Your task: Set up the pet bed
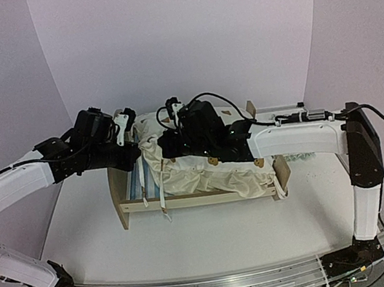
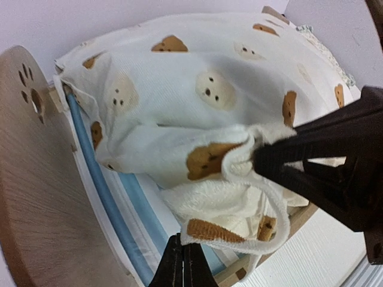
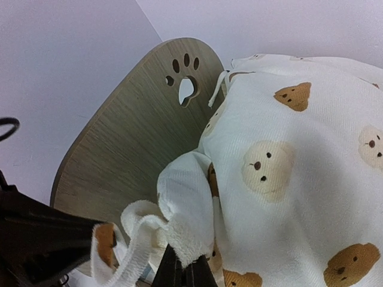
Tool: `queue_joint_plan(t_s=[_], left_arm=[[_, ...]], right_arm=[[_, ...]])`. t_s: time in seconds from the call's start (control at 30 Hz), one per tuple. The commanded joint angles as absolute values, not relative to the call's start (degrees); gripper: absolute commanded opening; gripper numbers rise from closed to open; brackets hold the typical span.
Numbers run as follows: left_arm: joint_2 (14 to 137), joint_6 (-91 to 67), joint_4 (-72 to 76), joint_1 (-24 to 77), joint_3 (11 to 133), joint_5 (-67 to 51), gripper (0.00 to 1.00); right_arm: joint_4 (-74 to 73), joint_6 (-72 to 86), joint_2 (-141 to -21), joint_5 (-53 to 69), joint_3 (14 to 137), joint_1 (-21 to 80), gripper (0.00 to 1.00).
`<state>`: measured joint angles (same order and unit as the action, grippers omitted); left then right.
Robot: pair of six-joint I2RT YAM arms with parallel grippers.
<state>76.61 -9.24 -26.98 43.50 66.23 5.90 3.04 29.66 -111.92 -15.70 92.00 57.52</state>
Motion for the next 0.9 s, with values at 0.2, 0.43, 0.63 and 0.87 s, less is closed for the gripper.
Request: queue_joint_plan(t_s=[0.2, 0.43, 0.63, 0.87], left_arm=[[74.11, -6.89, -30.07, 43.29, 71.38, 19.8, 0.0], [72.08, -5.45, -27.37, 43.33, 68.09, 22.47, 0.0], [72.85, -6.61, -30.15, 43.32, 67.51, 22.32, 0.01], [71.64, -9.98, -32.2, 43.35, 63.86, 22.06, 0.07]], right_arm=[[5.95, 32.33, -109.62, -13.0, 90.99, 57.24, 0.0], [6.41, 34.74, -111.78, -10.06, 90.75, 57.22, 0.0], [6.76, 36.06, -112.95, -8.71, 90.34, 57.28, 0.0], [7.13, 37.98, -114.35, -7.0, 89.44, 57.27, 0.0]])
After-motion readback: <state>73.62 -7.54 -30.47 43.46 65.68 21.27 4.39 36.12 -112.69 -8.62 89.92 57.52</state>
